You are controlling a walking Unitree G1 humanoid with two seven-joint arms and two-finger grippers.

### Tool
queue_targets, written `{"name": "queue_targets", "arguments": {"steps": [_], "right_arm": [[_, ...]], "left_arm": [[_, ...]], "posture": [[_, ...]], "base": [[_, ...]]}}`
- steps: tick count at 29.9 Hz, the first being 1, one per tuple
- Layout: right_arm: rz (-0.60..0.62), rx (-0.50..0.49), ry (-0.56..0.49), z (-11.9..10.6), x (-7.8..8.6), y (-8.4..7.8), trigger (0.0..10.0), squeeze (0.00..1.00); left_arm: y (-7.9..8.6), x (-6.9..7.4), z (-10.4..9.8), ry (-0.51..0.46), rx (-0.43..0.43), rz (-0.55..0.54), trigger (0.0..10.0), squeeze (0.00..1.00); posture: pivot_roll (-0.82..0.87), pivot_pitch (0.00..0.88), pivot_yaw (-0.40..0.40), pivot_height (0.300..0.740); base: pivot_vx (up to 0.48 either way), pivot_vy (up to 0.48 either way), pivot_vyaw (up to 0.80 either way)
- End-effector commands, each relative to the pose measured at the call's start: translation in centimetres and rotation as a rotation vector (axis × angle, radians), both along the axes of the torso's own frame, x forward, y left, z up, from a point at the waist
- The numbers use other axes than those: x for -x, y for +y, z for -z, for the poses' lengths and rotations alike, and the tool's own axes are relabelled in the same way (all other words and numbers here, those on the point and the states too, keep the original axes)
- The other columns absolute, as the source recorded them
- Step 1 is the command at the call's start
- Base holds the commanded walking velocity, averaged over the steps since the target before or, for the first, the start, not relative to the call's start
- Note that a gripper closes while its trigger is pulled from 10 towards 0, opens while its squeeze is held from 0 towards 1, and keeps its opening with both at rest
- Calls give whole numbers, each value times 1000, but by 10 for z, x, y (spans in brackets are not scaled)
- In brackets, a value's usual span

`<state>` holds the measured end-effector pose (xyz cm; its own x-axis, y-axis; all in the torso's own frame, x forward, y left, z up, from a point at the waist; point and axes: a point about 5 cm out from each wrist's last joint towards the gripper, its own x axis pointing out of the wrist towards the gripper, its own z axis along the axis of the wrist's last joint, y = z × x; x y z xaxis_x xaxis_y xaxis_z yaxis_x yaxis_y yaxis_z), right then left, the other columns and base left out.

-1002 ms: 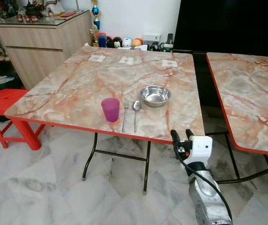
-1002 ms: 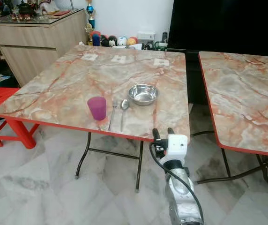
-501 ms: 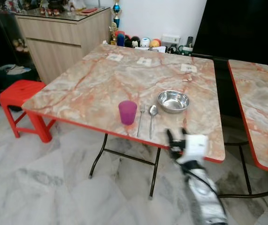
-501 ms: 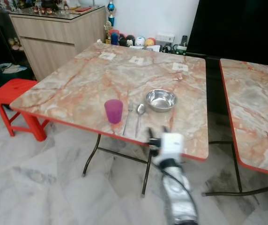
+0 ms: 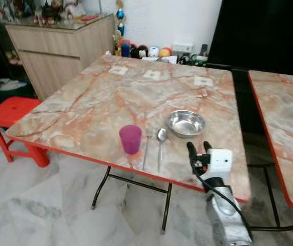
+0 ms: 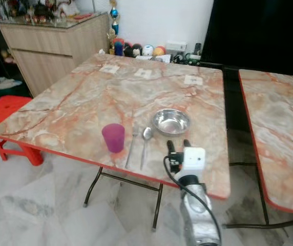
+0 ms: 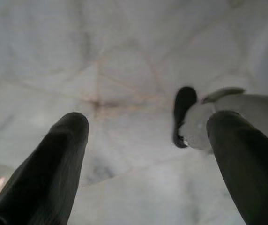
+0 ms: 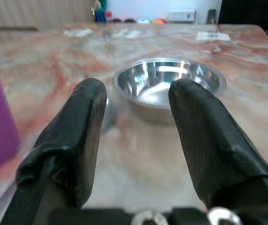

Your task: Setting the table

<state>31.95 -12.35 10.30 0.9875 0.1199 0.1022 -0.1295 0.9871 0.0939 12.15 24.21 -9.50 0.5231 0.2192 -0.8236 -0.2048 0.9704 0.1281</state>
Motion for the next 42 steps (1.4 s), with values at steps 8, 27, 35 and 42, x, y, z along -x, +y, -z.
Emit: {"name": "queue_targets", "arguments": {"steps": [8,27,35,42], "right_arm": [[49,-9,16,2,-1,-12,10000,0],[111,-127,50,-3,-7,-13,10000,0],[204,-250,128,0,-12,-20,10000,1000],[256,-326,168,-8,-17,-23,10000,8]], "left_arm": [[-3,3,2,18,11,-3,10000,0],[-4,4,2,20,12,3,10000,0],[-4,4,3,23,12,5,10000,0],[-3,4,3,25,10,4,10000,0]], "posture": [[33,52,-1,740],[32,58,-1,740],[33,58,-1,740],[34,60,0,740]], "base": [[281,0,0],[133,0,0],[0,0,0],[0,0,0]]}}
